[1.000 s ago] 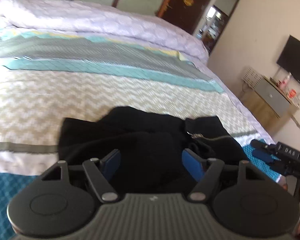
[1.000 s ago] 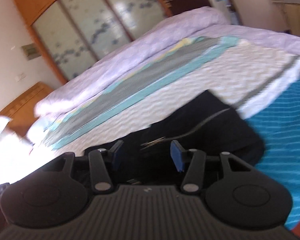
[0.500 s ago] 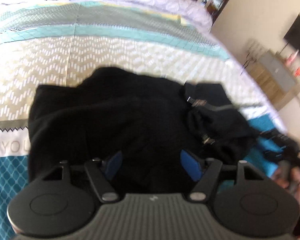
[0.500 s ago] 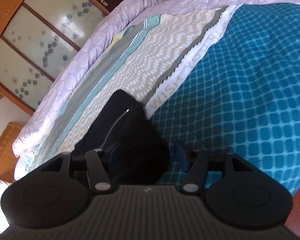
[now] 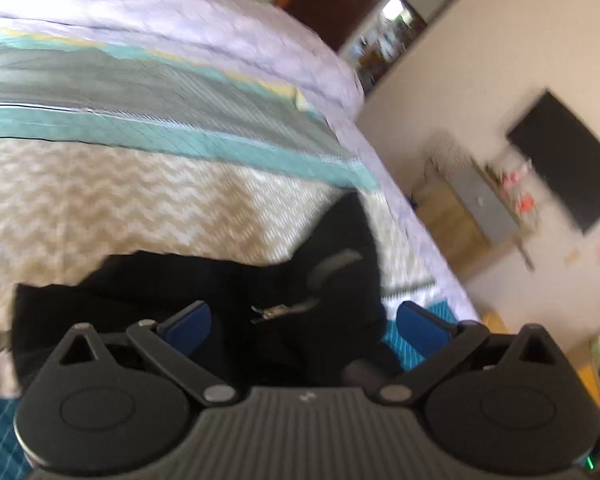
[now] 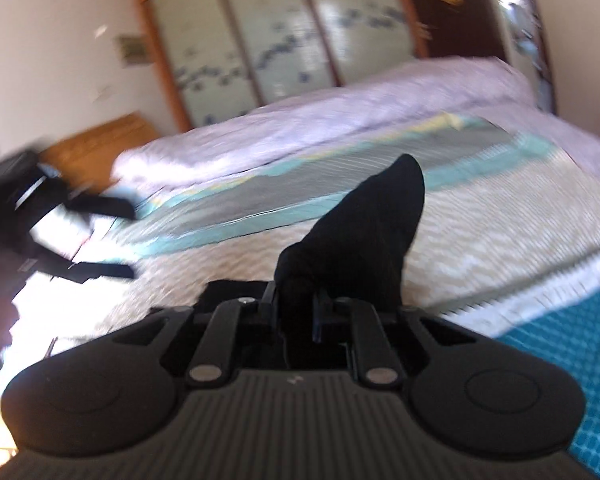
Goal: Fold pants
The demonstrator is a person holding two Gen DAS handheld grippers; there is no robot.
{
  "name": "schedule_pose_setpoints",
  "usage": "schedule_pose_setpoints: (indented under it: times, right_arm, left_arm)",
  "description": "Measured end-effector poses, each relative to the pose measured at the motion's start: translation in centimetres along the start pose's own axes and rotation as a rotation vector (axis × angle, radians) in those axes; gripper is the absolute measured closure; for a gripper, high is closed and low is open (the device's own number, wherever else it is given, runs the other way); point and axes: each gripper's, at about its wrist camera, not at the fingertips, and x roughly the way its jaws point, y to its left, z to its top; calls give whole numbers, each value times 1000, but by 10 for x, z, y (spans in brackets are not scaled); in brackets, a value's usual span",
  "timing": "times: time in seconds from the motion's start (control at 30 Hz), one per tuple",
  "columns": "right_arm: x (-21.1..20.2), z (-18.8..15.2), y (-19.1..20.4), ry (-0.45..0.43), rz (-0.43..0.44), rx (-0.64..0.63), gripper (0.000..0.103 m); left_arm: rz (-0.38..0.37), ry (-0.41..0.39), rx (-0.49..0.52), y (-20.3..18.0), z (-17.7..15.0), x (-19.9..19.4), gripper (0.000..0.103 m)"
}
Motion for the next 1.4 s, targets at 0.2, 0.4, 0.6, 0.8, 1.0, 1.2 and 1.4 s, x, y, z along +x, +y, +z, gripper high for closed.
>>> schedule_pose_setpoints:
  times: [0.2,0.4,0.6,0.8,1.0,1.2,1.4]
  right_arm:
    - [1,-10,58,55,113,-89,85]
    - [7,-8,95,94,209,-158,85]
    - [39,-32,137,249,301,-255,72]
    - [27,-24,115,278,388,-173,57]
    - [-7,3,41,152,188,11,60]
    - [2,-23,-12,264,107,261,67]
    - [6,-46,-17,344,97,410,66]
  left_arm:
    - [51,70,-102,27,-9,20,86]
    - [93,-51,-76,56,-33,-43,87]
    - [202,22,-218,119,-67,-46,69]
    - [190,-54,-324,143,-86,-60,55]
    - [171,-141,-295,131,-82,-86,47]
    - [236,-77,-198,129,-53,-49,41]
    - [263,-158,-44,115,-46,-36,87]
